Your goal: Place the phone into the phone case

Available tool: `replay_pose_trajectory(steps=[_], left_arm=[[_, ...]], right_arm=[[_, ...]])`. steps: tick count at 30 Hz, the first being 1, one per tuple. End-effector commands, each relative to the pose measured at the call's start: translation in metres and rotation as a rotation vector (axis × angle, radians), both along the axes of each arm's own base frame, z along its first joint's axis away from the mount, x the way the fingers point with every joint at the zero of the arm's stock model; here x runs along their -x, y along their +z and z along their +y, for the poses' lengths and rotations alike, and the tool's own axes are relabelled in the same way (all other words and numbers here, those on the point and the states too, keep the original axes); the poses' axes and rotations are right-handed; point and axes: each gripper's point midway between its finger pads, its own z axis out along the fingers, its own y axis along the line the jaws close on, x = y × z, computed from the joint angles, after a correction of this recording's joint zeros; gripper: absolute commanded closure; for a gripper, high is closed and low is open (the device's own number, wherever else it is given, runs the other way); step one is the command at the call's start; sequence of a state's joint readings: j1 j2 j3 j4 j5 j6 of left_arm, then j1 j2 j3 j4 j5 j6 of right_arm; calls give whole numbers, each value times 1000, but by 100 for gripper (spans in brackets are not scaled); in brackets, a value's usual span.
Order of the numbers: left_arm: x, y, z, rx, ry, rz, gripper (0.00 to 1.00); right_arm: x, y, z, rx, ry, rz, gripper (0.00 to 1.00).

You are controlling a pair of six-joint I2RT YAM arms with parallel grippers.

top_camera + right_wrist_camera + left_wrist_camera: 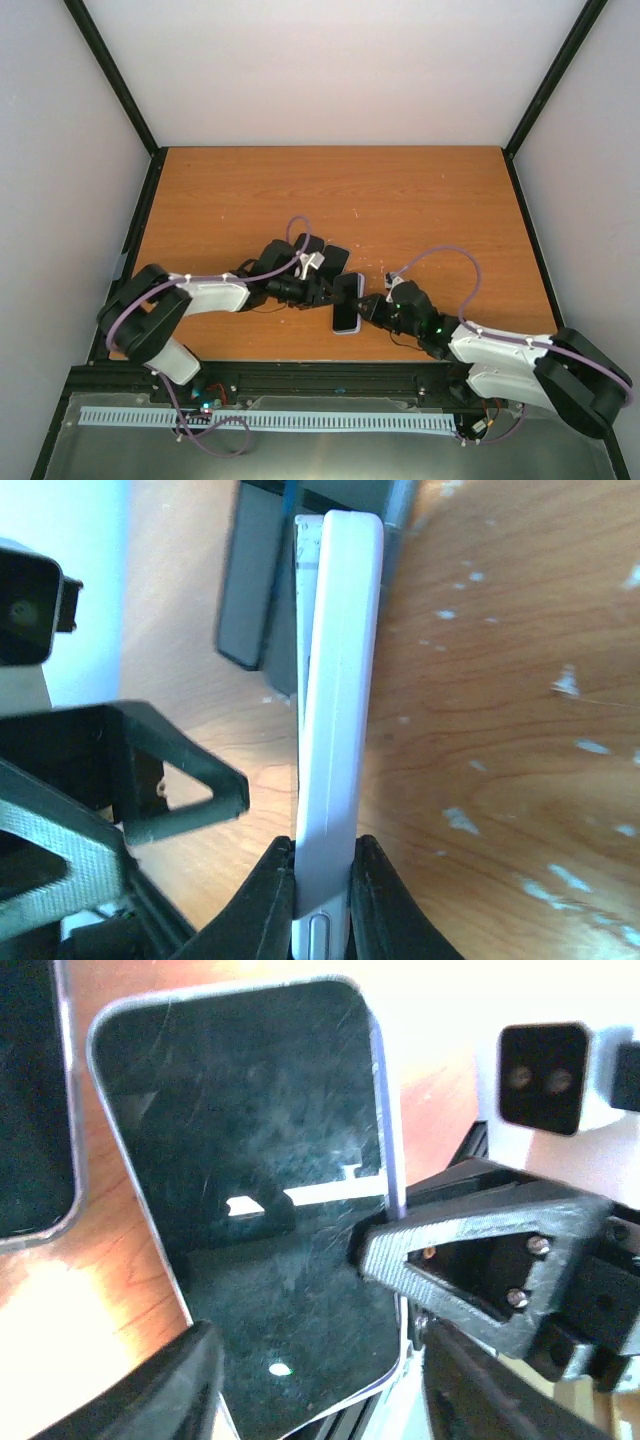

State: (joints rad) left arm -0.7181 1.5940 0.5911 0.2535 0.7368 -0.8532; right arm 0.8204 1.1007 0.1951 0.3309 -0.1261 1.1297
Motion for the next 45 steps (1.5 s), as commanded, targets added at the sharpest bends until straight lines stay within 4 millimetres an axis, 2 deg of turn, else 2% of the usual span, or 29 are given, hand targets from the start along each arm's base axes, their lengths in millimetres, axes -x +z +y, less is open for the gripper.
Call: replay_pose_trajectory(steps=[1,6,9,14,17,20,25,31,35,45], left_arm=[[-19,47,12,48,57,-96,40],[-31,95,42,107,133,-197,25],[-32,126,58,176,156,-255,20],[-13,181,68,358,113,-351,18],[-2,202,70,422,83,-394,17],[4,210,73,461,86,-413,17],[13,211,74,522,75,-406,19],[19,222,75,598,56,-419,31],[20,226,75,621,56,-419,44],[32,240,82,728,62,-425,49]], right_arm=[[-3,59,16,-130,68,-155,95],[4,114,28,-242,153,-274,95],[12,146,37,-333,221,-323,95],[29,202,48,-555,313,-408,94],[36,224,49,-643,349,-437,94],[39,235,49,-682,362,-450,94],[45,244,50,-731,389,-454,94],[50,250,53,-766,419,-457,94],[52,248,55,-770,426,-449,93],[55,249,56,-810,447,-438,94]])
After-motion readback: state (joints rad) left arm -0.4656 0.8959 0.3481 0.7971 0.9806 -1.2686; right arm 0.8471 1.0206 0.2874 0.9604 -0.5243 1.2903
